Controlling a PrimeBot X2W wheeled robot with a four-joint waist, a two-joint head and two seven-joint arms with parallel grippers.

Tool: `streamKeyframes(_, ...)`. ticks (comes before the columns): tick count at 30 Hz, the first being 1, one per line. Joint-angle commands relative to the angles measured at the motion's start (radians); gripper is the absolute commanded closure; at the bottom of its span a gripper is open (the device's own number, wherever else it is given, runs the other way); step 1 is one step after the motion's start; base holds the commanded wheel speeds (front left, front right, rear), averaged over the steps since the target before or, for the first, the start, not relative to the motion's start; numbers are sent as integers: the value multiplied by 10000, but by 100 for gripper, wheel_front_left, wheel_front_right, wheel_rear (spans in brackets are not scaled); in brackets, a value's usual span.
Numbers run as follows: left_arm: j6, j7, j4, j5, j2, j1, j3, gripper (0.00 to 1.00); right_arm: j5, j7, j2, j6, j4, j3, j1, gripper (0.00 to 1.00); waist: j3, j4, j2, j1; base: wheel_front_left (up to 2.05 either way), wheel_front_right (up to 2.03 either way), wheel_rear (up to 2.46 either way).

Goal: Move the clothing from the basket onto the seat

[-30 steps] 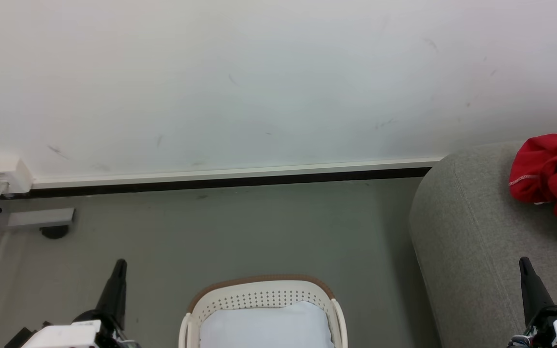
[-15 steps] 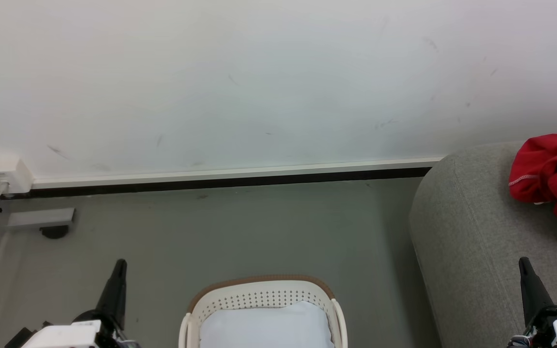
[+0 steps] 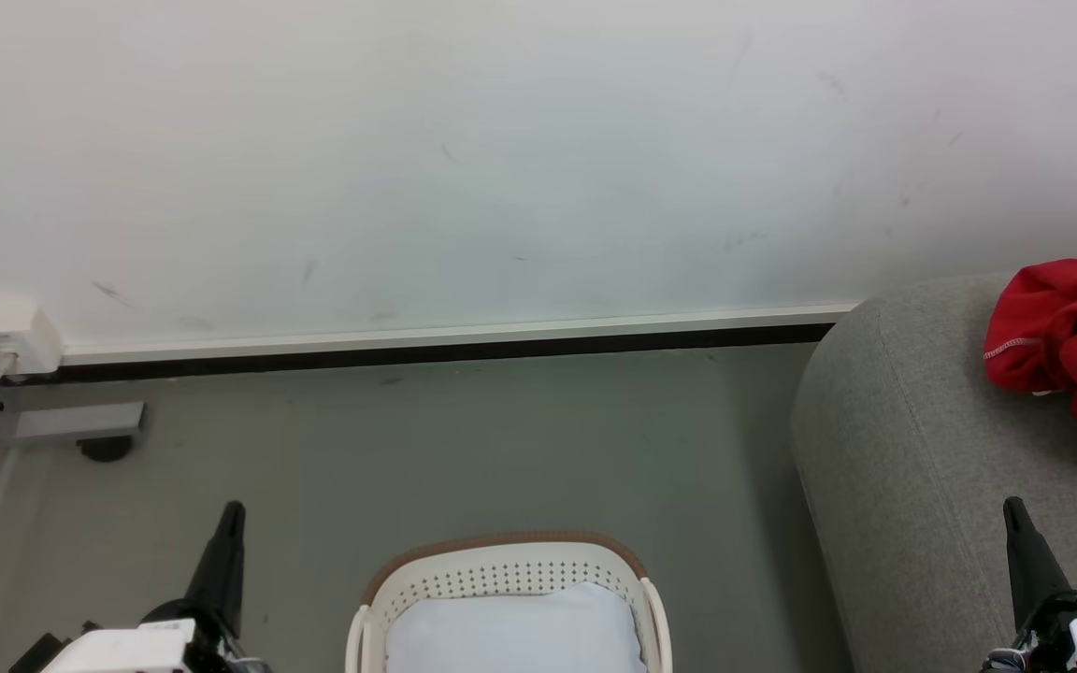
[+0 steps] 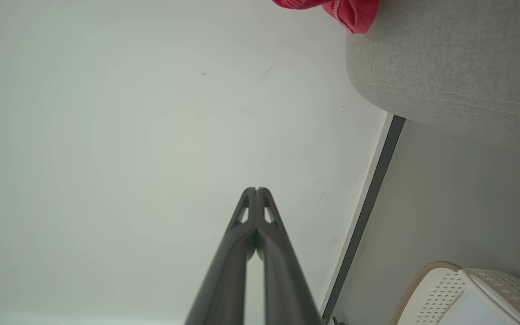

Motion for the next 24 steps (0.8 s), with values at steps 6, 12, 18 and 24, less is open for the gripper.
streamKeyframes(6,14,36,-27,-135,20,-84,23,100,-66,4,10,-21,-10,-49,-123,100,0,0,0,0,0,0,0)
streamKeyframes(12,14,36,-27,-135,20,-84,22,100,-71,9,13,-21,-10,-53,-124,100,0,0,0,0,0,0,0)
streamKeyframes(18,14,35,-27,-136,20,-84,22,100,-76,14,16,-21,-10,-55,-124,100,0,0,0,0,0,0,0)
streamKeyframes(24,14,35,-27,-136,21,-84,22,100,-78,17,17,-21,-9,-58,-125,100,0,0,0,0,0,0,0)
